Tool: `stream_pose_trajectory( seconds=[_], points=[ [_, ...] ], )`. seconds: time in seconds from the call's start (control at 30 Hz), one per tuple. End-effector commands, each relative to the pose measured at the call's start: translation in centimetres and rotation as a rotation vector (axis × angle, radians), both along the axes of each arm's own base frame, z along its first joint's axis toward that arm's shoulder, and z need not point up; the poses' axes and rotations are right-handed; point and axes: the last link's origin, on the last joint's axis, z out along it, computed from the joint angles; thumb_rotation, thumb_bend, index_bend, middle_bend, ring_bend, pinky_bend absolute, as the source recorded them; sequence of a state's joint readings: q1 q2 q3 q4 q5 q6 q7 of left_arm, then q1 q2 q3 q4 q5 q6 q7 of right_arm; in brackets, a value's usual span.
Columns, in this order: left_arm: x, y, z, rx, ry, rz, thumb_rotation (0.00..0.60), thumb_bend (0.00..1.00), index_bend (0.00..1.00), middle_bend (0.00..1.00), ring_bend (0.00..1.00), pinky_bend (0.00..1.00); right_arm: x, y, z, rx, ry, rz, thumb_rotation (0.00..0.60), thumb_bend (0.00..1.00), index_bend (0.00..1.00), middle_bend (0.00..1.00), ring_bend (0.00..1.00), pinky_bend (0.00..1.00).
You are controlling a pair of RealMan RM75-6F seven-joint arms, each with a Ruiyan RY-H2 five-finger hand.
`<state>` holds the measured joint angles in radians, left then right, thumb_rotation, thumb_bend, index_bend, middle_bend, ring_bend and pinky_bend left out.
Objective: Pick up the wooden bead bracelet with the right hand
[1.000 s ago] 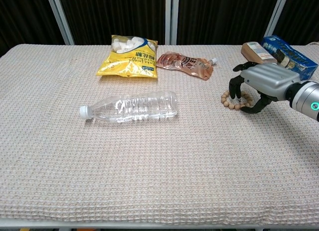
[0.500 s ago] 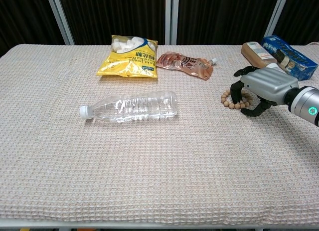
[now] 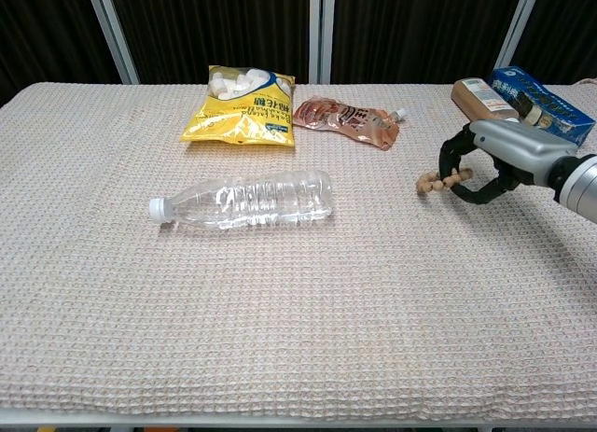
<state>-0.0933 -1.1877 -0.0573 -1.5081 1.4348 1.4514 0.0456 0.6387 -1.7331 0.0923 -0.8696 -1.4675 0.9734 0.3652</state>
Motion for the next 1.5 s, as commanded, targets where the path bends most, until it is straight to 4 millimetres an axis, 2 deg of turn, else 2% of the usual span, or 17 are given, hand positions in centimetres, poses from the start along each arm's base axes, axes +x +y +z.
stream_pose_trajectory(
  seconds=[0.03, 0.1, 0.2, 0.27, 0.37, 0.57, 0.83, 0.9, 1.03, 1.1, 1.13, 1.17, 1.23, 1.3, 1.4, 1.5],
  points=[
    [0.1, 0.0, 0.0, -0.002, 0.001, -0.003, 0.600, 0.00, 0.13, 0.08, 0.00, 0.00, 0.9, 0.3, 4.5, 0.147, -0.538, -0.270, 0.600, 0.63, 0.70, 0.53, 0.19, 0.01],
    [0.1, 0.0, 0.0, -0.002, 0.001, -0.004, 0.600, 0.00, 0.13, 0.08, 0.00, 0.00, 1.0, 0.4, 4.9, 0.170, -0.592, -0.299, 0.600, 0.63, 0.70, 0.53, 0.19, 0.01],
    [0.4, 0.0, 0.1, 0.001, 0.002, -0.013, 0.600, 0.00, 0.13, 0.08, 0.00, 0.00, 2.7, 1.7, 7.6, 0.349, -1.037, -0.505, 0.600, 0.63, 0.70, 0.53, 0.19, 0.00],
    [0.6, 0.0, 0.1, -0.002, 0.003, -0.016, 0.600, 0.00, 0.13, 0.08, 0.00, 0.00, 2.8, 2.4, 8.7, 0.451, -1.159, -0.557, 0.600, 0.63, 0.70, 0.53, 0.19, 0.00],
    [0.8, 0.0, 0.1, -0.005, 0.003, -0.020, 0.600, 0.00, 0.13, 0.09, 0.00, 0.00, 2.7, 3.1, 9.1, 0.581, -1.282, -0.629, 0.600, 0.64, 0.68, 0.53, 0.19, 0.00],
    [1.0, 0.1, 0.1, -0.008, 0.007, -0.027, 0.600, 0.00, 0.13, 0.09, 0.00, 0.00, 2.5, 4.2, 8.7, 0.818, -1.359, -0.703, 0.600, 0.80, 0.59, 0.52, 0.19, 0.00],
    [1.2, 0.2, 0.0, -0.017, 0.009, -0.030, 0.600, 0.00, 0.13, 0.08, 0.00, 0.00, 2.2, 5.0, 7.6, 0.976, -1.435, -0.745, 0.588, 0.84, 0.48, 0.51, 0.18, 0.00],
    [1.3, 0.3, 0.0, -0.020, 0.008, -0.032, 0.600, 0.00, 0.13, 0.08, 0.00, 0.00, 2.1, 5.1, 7.3, 1.004, -1.430, -0.757, 0.555, 0.84, 0.46, 0.50, 0.18, 0.00],
    [1.4, 0.4, -0.1, -0.025, 0.011, -0.035, 0.600, 0.00, 0.13, 0.08, 0.00, 0.00, 2.3, 4.4, 7.5, 1.022, -1.432, -0.738, 0.442, 0.88, 0.41, 0.49, 0.17, 0.00],
    [1.4, 0.4, -0.1, -0.025, 0.011, -0.035, 0.600, 0.00, 0.13, 0.08, 0.00, 0.00, 2.2, 4.2, 7.6, 1.007, -1.426, -0.707, 0.405, 0.84, 0.40, 0.48, 0.16, 0.00],
    [1.4, 0.4, -0.1, -0.024, 0.011, -0.034, 0.600, 0.00, 0.13, 0.08, 0.00, 0.00, 2.2, 4.1, 7.6, 0.990, -1.419, -0.682, 0.388, 0.79, 0.40, 0.48, 0.16, 0.00],
    [1.4, 0.4, -0.1, -0.025, 0.011, -0.034, 0.600, 0.00, 0.13, 0.08, 0.00, 0.00, 2.2, 4.2, 7.5, 0.979, -1.412, -0.661, 0.376, 0.73, 0.40, 0.48, 0.16, 0.00],
    [1.5, 0.4, -0.2, -0.028, 0.011, -0.034, 0.600, 0.00, 0.13, 0.09, 0.00, 0.00, 2.1, 4.2, 7.3, 0.943, -1.396, -0.620, 0.351, 0.53, 0.39, 0.48, 0.16, 0.00],
    [1.6, 0.5, -0.2, -0.031, 0.011, -0.035, 0.600, 0.00, 0.13, 0.08, 0.00, 0.00, 2.1, 4.2, 6.9, 0.893, -1.374, -0.566, 0.332, 0.41, 0.39, 0.48, 0.16, 0.00],
    [1.6, 0.5, -0.2, -0.032, 0.013, -0.035, 0.600, 0.00, 0.13, 0.08, 0.00, 0.00, 2.3, 4.4, 6.3, 0.807, -1.345, -0.494, 0.320, 0.34, 0.38, 0.48, 0.16, 0.00],
    [1.6, 0.5, -0.2, -0.030, 0.013, -0.033, 0.600, 0.00, 0.13, 0.08, 0.00, 0.00, 2.6, 4.7, 5.8, 0.728, -1.321, -0.433, 0.317, 0.37, 0.40, 0.50, 0.17, 0.00]
  ],
)
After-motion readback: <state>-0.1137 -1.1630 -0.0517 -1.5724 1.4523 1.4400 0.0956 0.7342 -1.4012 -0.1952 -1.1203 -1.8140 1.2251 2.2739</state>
